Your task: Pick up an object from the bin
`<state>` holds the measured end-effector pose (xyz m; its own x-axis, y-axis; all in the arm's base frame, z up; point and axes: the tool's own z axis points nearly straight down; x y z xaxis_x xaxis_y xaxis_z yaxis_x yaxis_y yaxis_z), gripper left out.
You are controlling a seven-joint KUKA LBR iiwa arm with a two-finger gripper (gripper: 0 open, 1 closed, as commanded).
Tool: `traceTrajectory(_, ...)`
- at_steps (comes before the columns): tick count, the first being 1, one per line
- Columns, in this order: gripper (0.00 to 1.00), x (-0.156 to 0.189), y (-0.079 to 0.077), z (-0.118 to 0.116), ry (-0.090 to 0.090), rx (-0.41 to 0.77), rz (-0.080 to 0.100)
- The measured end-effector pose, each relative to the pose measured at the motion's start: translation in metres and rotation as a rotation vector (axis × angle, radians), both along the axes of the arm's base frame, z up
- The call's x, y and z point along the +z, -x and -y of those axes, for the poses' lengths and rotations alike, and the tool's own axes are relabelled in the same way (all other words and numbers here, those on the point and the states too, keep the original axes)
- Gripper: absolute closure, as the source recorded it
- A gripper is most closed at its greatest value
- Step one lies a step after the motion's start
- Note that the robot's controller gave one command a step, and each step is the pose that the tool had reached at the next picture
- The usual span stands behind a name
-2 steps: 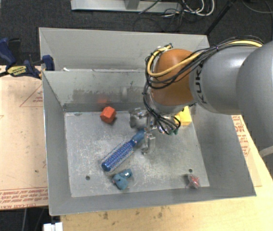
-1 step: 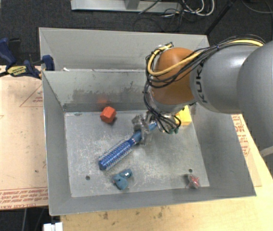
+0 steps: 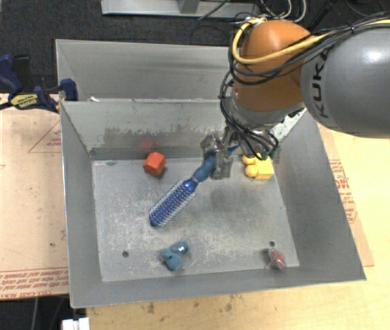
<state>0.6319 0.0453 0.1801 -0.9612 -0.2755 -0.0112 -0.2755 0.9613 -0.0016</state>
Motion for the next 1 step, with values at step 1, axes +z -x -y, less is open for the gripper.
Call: traceTrajectory(1,1.00,0.1045,-0.0180,0.0107,0.001,0.050,0.001)
